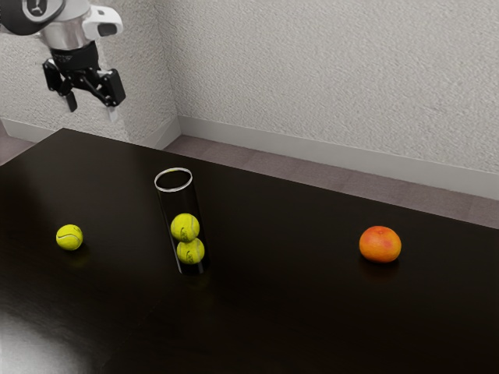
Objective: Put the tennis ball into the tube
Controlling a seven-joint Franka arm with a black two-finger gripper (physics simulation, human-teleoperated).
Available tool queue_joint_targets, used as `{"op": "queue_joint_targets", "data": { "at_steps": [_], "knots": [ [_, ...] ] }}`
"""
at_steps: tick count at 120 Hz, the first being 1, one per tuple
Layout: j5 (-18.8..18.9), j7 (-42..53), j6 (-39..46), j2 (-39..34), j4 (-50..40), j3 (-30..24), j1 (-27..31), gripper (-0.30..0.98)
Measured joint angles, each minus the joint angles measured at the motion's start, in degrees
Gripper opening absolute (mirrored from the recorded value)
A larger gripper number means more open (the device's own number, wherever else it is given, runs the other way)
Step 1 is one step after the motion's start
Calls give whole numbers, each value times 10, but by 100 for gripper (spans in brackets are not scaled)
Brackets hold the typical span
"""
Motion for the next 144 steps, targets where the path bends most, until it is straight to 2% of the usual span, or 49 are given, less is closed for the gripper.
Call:
{"op": "queue_joint_targets", "data": {
  "at_steps": [14,24,40,77,108,144],
  "knots": [
    [-1,-8,11,2,-9,0,15,68],
    [-14,-12,20,6,-29,0,85,68],
    [-37,-18,51,31,-132,1,177,69],
    [-99,13,157,185,-180,1,282,69],
    [-157,78,223,298,-124,2,298,69],
    [-171,142,286,343,-101,2,300,69]
  ]
}}
